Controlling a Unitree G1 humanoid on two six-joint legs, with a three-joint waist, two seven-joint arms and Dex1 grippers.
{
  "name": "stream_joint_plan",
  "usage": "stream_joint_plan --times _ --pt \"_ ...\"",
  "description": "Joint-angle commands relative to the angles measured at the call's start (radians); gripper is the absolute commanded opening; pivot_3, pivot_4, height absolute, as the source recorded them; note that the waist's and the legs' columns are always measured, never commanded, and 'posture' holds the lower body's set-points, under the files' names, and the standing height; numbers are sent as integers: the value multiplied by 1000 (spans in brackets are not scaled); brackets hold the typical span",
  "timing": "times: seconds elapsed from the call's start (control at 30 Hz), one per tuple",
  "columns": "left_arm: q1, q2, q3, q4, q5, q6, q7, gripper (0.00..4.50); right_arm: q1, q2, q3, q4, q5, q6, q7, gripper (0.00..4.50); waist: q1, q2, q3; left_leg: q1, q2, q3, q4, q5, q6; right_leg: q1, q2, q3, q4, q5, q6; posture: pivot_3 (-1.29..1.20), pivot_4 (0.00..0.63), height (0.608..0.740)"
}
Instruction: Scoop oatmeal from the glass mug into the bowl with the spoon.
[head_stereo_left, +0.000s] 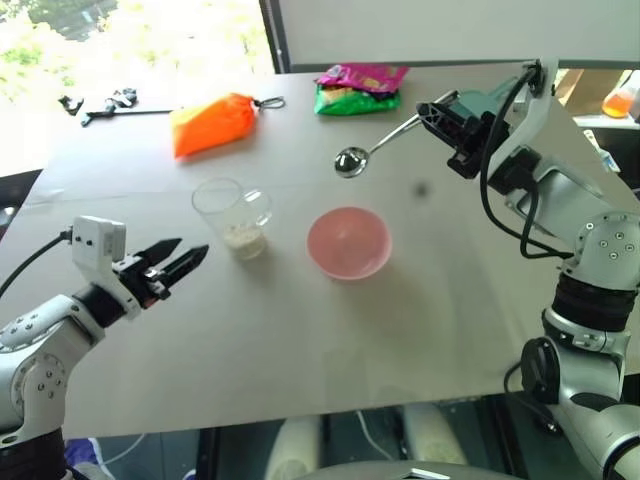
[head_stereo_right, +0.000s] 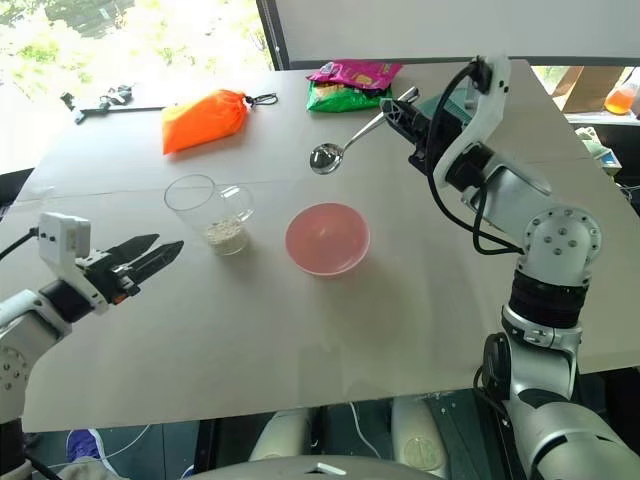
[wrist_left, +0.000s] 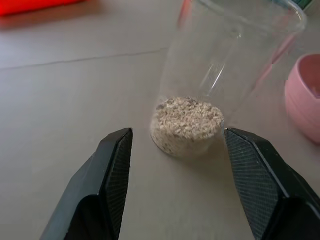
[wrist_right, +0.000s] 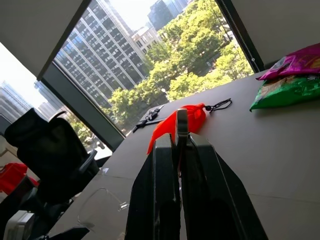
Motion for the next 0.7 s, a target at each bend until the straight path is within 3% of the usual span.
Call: stream_joint_plan --times 0.03,0.2,0.5,0.7 --pt "51 -4 -20 -131 -67 26 -27 2979 -8 -6 -7 -34 19 -24 10 0 -1 0 0 0 0 0 0 0 0 0 0 0 0 0 0 0 150 740" --pt "64 -102 -142 -266 -113 43 58 2979 -13 -14 -4 -25 14 -23 19 0 0 0 0 0 0 1 0 0 0 0 0 1 0 0 0 0 150 740" --pt "-71 -290 -271 -286 12 -26 330 2979 -8 -36 -11 -39 20 -21 11 0 -2 0 0 0 -1 2 1 0 0 1 0 2 0 0 0 0 150 740" --pt "-72 -338 -323 -303 63 -57 391 2979 -3 -41 -12 -43 20 -25 4 0 -1 0 0 0 -1 2 1 0 0 1 0 2 0 0 0 0 150 740"
